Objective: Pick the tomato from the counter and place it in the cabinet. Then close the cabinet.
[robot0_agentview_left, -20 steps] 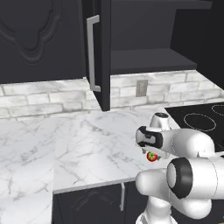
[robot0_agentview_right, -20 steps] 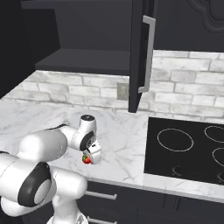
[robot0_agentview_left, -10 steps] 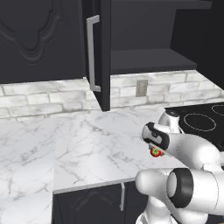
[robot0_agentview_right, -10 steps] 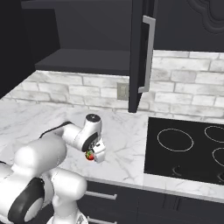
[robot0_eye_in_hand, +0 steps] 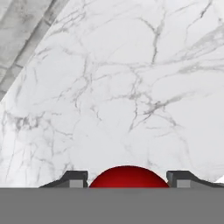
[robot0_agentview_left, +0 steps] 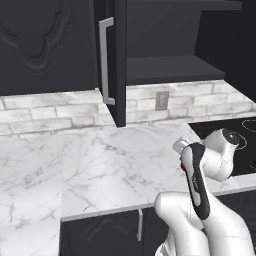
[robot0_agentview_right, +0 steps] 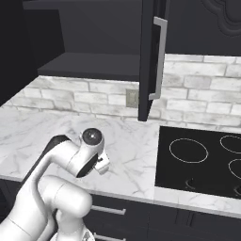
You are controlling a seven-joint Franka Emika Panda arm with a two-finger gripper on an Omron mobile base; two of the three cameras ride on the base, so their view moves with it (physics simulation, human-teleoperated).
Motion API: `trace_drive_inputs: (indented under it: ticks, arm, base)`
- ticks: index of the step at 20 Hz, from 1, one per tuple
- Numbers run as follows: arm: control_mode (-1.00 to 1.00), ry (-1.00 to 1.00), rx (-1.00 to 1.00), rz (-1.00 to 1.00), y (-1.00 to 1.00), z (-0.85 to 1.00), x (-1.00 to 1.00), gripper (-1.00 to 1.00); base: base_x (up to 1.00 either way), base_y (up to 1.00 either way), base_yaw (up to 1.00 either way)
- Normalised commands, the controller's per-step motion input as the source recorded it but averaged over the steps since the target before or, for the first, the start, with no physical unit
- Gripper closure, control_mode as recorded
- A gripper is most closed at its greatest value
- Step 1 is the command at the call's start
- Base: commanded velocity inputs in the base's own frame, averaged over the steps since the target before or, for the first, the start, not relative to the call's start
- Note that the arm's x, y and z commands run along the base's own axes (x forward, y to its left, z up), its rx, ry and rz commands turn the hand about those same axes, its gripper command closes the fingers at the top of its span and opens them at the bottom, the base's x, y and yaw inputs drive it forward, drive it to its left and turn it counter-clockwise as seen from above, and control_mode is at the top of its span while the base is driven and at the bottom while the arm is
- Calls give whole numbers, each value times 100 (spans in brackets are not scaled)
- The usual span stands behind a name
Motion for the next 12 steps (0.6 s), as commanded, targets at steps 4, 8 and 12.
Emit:
trace_drive_inputs:
  ticks: [4,8,12]
  arm:
    - [-100,-10,1,0,1,100,1,100]
    - [-100,0,0,0,0,100,0,100]
    - [-100,0,0,0,0,100,0,100]
  base:
    - [0,0,0]
    - [0,0,0]
    - [0,0,0]
